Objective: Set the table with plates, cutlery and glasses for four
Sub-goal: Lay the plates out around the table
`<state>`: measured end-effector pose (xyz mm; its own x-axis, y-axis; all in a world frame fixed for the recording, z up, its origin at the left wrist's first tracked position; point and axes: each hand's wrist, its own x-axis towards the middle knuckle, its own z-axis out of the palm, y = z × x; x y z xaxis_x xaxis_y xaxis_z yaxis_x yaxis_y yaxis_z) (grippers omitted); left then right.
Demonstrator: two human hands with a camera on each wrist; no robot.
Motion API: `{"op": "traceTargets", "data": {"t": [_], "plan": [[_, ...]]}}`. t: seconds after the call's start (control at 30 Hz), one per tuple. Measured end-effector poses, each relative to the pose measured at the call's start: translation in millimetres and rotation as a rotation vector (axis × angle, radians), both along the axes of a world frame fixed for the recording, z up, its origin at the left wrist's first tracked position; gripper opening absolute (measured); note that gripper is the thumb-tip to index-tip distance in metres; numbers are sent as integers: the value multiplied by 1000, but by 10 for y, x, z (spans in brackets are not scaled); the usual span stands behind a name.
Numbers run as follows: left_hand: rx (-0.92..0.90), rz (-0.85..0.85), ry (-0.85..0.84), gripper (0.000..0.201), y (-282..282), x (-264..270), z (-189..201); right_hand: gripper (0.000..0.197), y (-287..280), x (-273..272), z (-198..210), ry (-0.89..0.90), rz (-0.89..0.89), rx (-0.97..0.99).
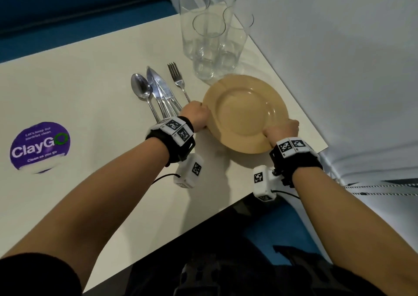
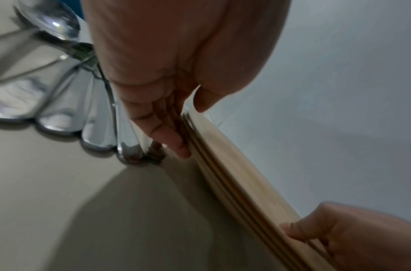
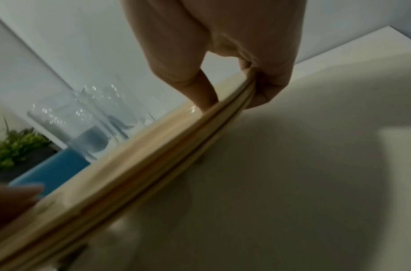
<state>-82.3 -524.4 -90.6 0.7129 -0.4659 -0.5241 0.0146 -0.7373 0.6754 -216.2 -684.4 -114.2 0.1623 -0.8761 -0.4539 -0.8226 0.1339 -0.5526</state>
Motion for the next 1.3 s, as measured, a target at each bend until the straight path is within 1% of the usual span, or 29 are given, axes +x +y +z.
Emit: {"op": "traceTargets", "data": {"t": [0.13,0.23,0.27,0.33,0.43,0.5,0.57,0.63,0.7,0.8,0.93,1.0,1.07,1.1,1.13,1.2,1.23,1.3], "plan": [[-187,198,91,35,260,27,9,58,112,11,79,-110,-6,-9],[-405,353,221,32,562,78,59,58,324,70,154,-158,55,-23],[-457,398,234,30,680,105,80,58,413,110,182,-167,84,-19],[-500,466,193,25,930,166,113,57,607,203,238,-185,134,-7],[-515,549,97,17,1396,241,163,59,971,400,320,-240,203,-9],[-525,603,48,14,1760,277,195,59,1205,561,394,-287,215,9],[-545,645,42,12,2172,305,239,56,1419,727,486,-321,214,10],[-530,672,41,12,2644,330,272,53,1629,891,574,-365,217,-15],[-470,663,35,13,3092,331,264,50,1813,1025,645,-397,220,-47],[-345,583,69,5,3676,256,192,52,2170,1197,647,-419,222,-26],[-191,485,131,6,4167,144,21,52,2716,1291,558,-421,246,77],[-103,418,115,6,4332,115,-79,48,2987,1302,497,-421,259,116],[-38,390,51,14,4439,115,-147,49,3205,1321,447,-423,278,133],[-48,427,12,20,4476,131,-164,50,3299,1332,439,-410,300,137],[-108,517,-2,26,4507,161,-166,49,3376,1353,419,-400,323,134],[-311,758,49,33,4554,238,-121,47,3529,1402,402,-389,371,156],[-406,850,91,34,4580,266,-88,46,3623,1428,397,-382,403,167],[-513,922,123,32,4631,314,-23,44,3833,1476,416,-368,464,165]]}}
